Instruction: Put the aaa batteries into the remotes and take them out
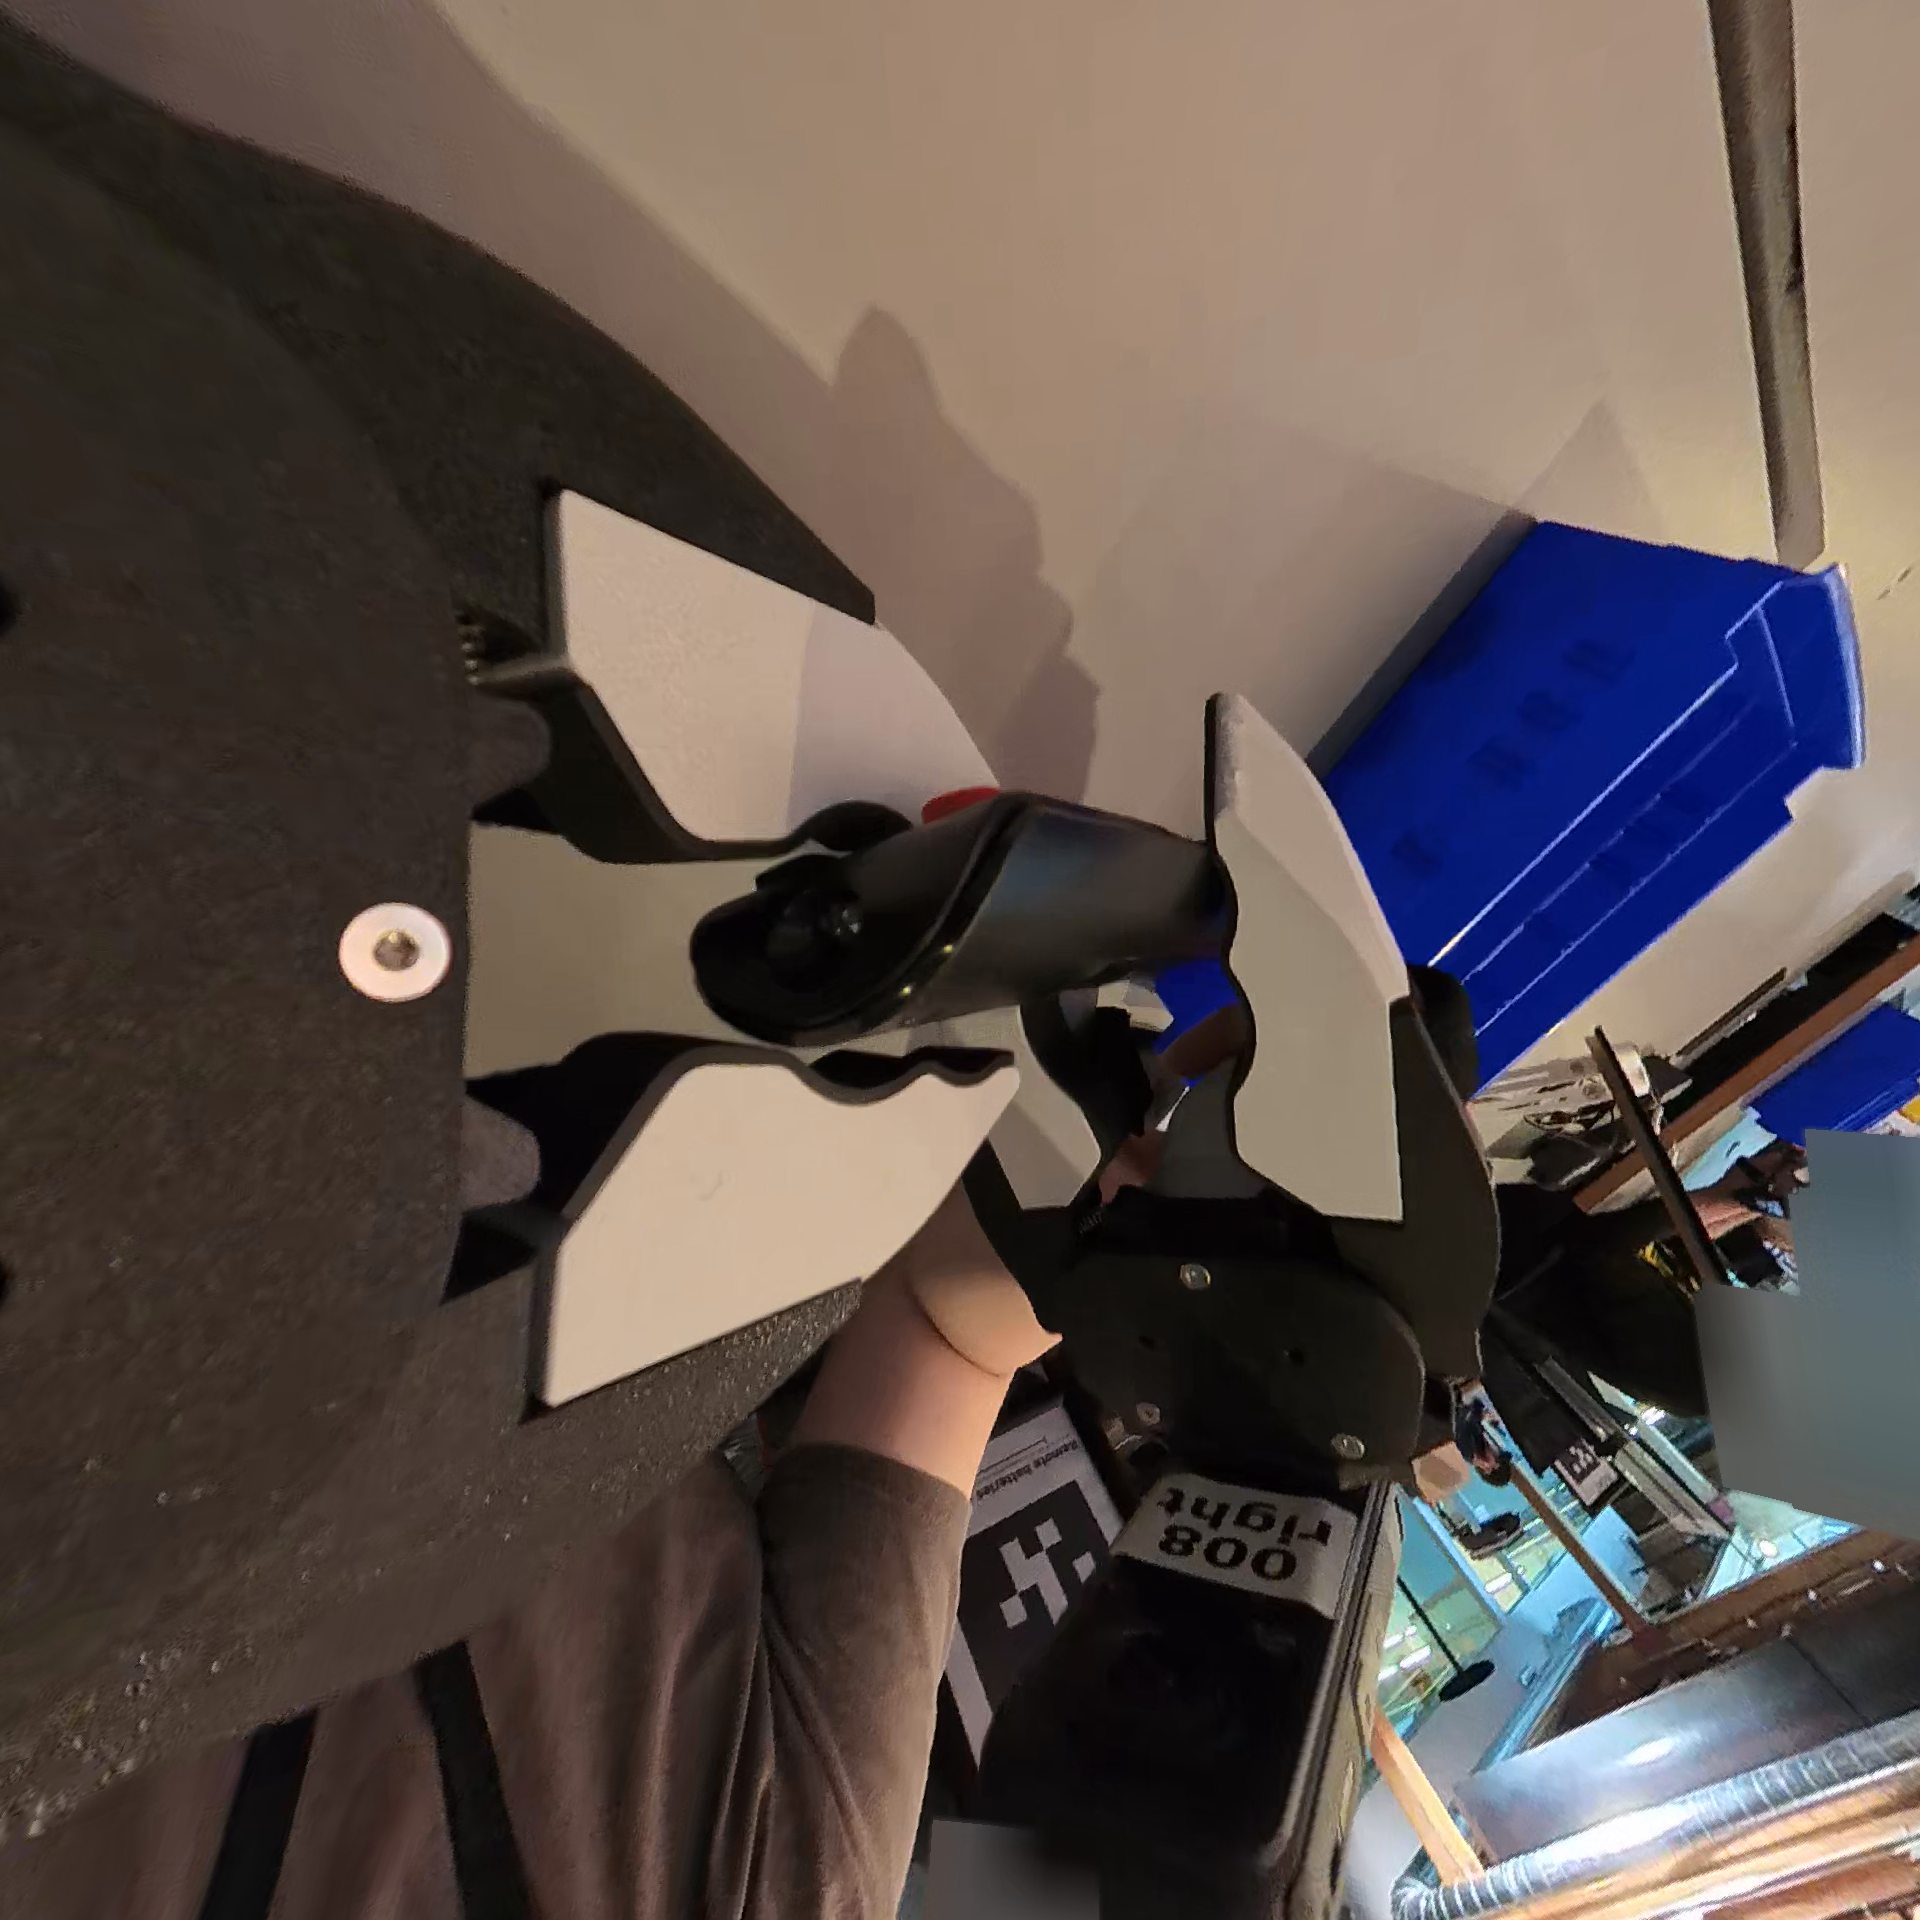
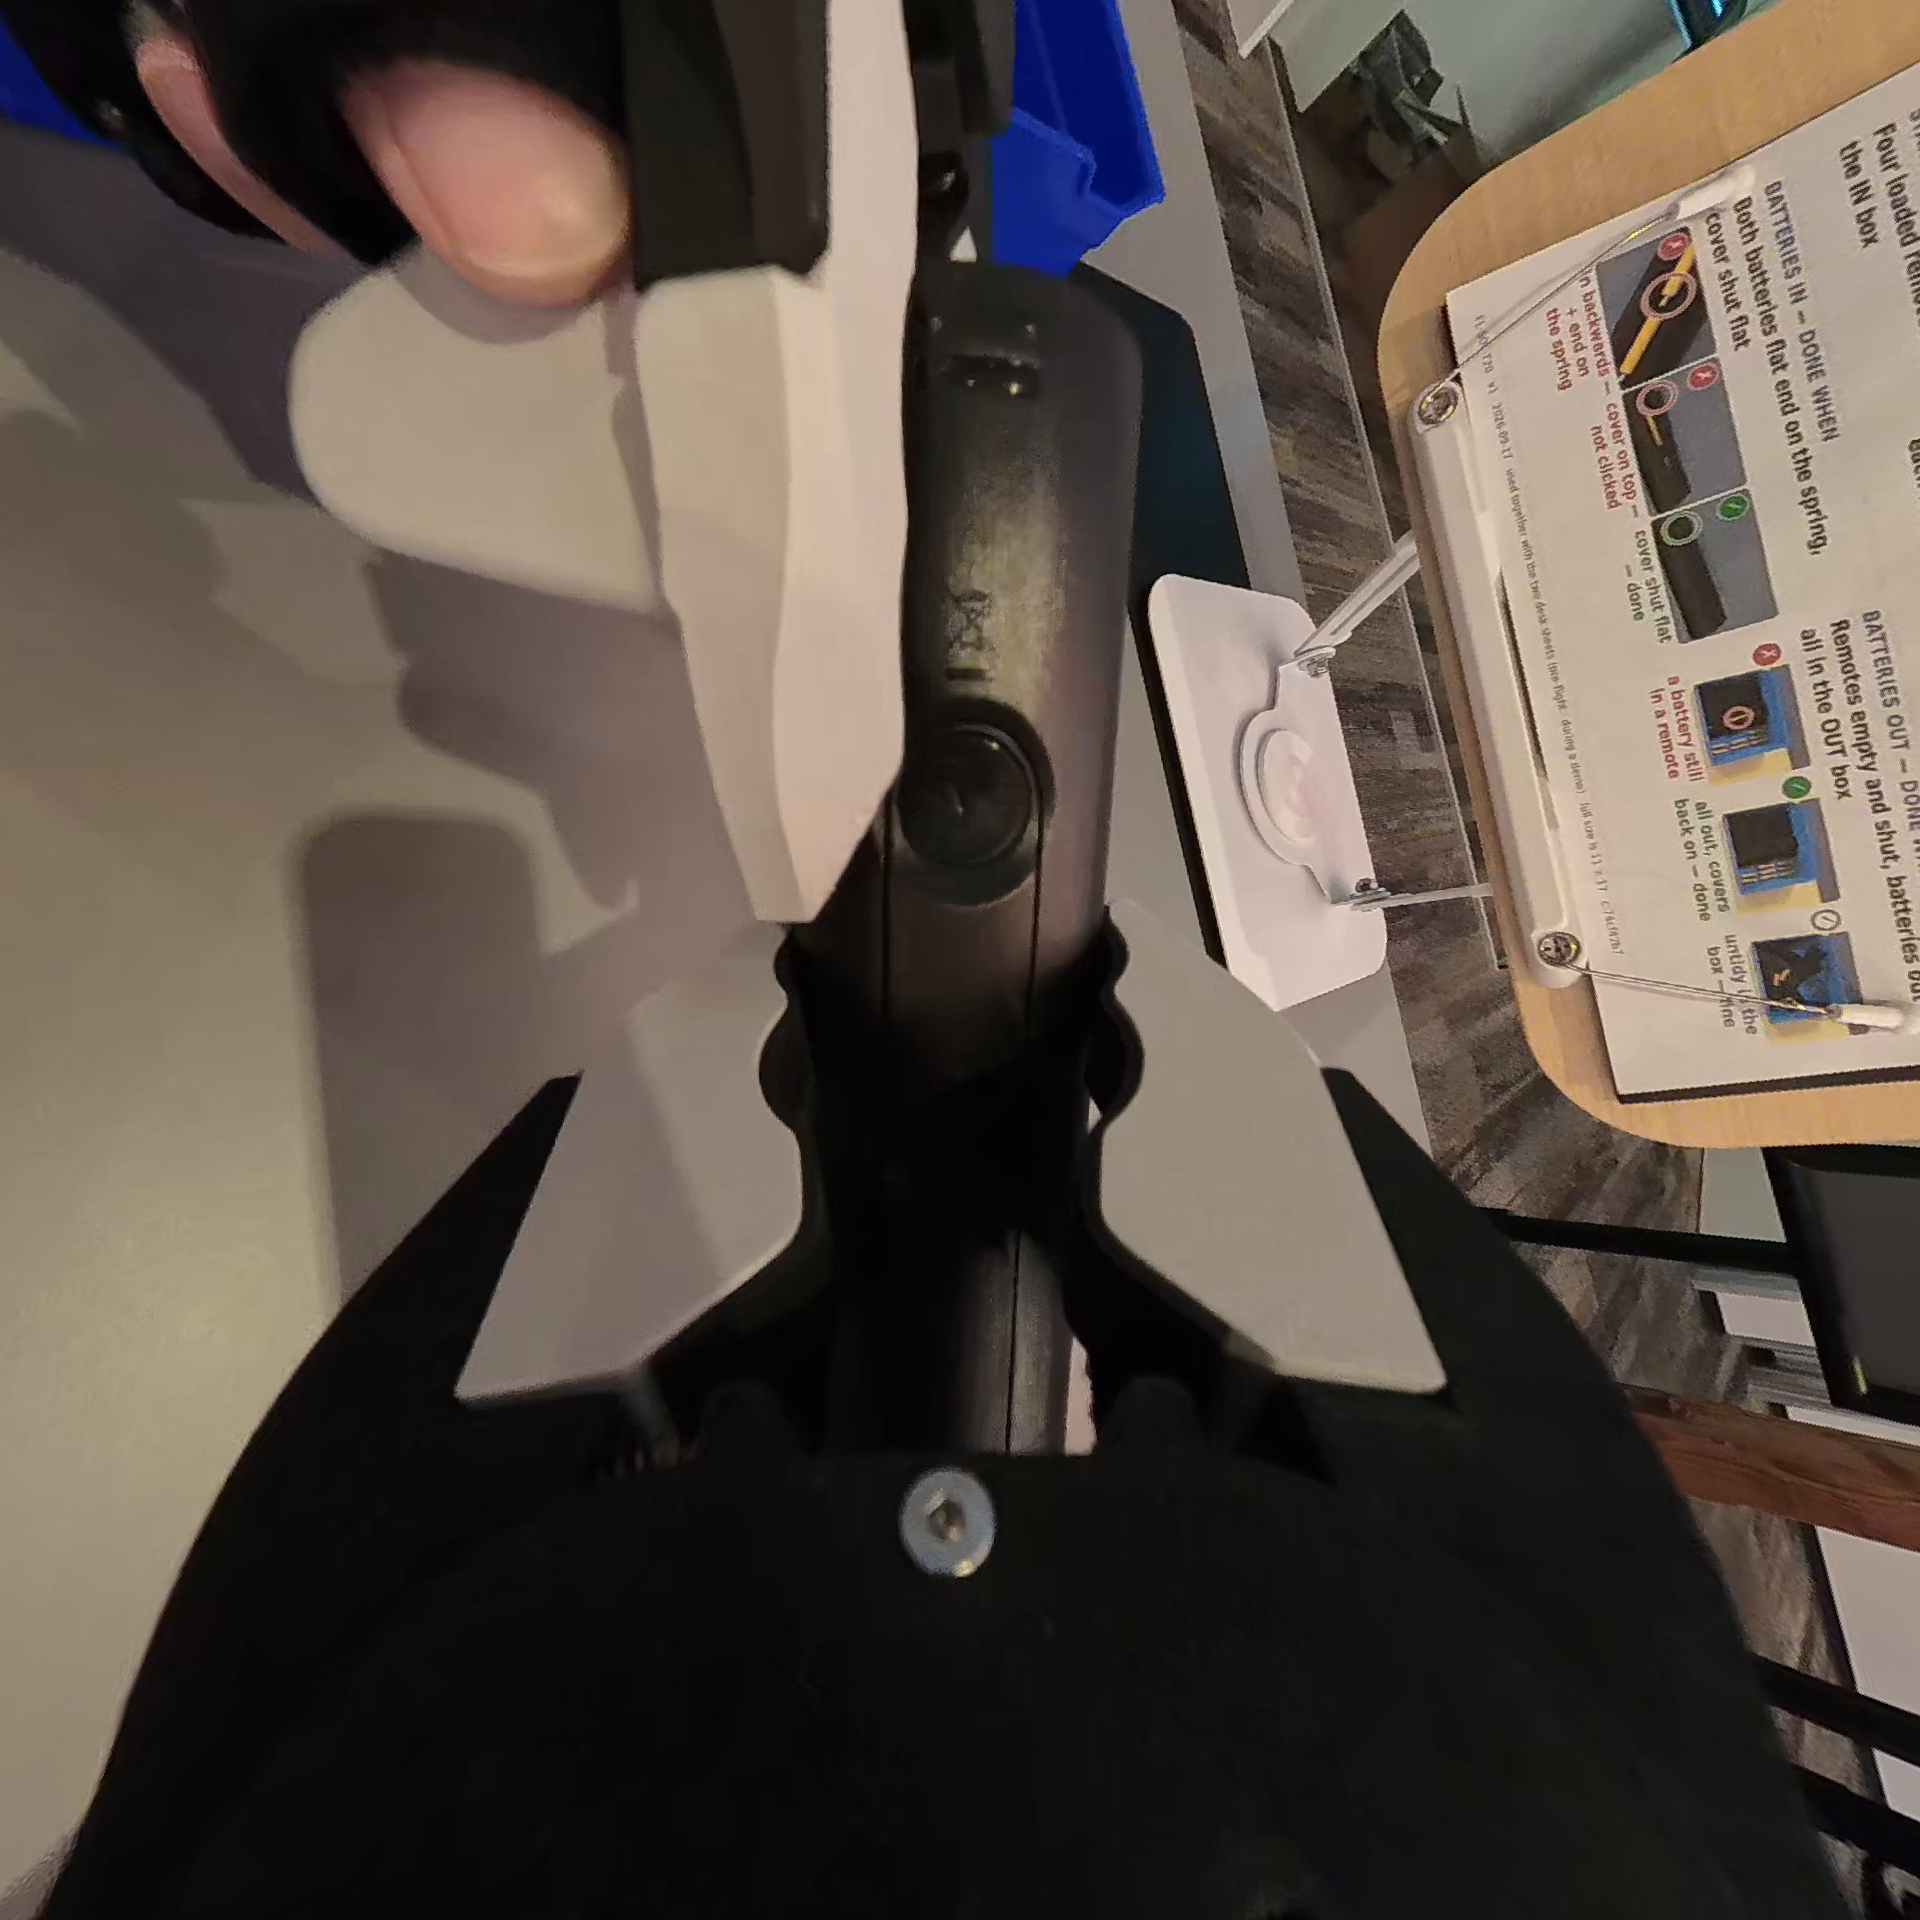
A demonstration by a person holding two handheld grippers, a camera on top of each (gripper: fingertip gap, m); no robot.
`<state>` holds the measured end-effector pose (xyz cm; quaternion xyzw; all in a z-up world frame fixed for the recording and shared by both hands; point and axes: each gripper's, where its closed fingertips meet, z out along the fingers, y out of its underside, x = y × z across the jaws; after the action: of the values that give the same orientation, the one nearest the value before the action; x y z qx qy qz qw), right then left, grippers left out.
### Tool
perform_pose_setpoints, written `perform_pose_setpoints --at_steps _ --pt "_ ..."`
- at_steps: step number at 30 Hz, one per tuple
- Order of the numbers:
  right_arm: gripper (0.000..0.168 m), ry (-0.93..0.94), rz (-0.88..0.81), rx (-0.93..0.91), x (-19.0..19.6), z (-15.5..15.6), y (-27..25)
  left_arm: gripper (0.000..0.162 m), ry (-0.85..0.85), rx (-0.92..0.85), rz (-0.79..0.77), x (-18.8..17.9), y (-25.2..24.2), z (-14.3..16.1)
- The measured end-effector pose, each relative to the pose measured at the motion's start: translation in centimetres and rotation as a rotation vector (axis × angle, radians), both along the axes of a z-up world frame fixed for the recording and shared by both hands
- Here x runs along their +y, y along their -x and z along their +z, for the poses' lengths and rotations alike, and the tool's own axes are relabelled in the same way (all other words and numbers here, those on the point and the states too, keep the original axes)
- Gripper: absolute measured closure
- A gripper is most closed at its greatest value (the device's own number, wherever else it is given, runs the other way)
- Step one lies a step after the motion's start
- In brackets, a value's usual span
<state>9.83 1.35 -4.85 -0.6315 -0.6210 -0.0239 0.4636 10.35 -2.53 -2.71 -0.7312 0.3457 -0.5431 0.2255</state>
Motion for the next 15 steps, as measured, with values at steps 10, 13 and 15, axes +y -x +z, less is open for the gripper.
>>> perform_pose_setpoints --at_steps 10,13,15 --pt "0.116 -0.102 -0.118 -0.057 1.4 2.1 -3.4 0.107 -0.092 -0.101 0.067 1.2 1.4 3.3" --pt "0.116 -0.151 -0.192 -0.026 1.7 4.8 -5.6 0.107 -0.108 -0.109 0.092 1.6 2.3 4.1" --pt "0.116 -0.181 -0.284 0.042 1.8 7.6 -8.5 0.108 -0.133 -0.099 0.112 1.8 3.0 4.6"
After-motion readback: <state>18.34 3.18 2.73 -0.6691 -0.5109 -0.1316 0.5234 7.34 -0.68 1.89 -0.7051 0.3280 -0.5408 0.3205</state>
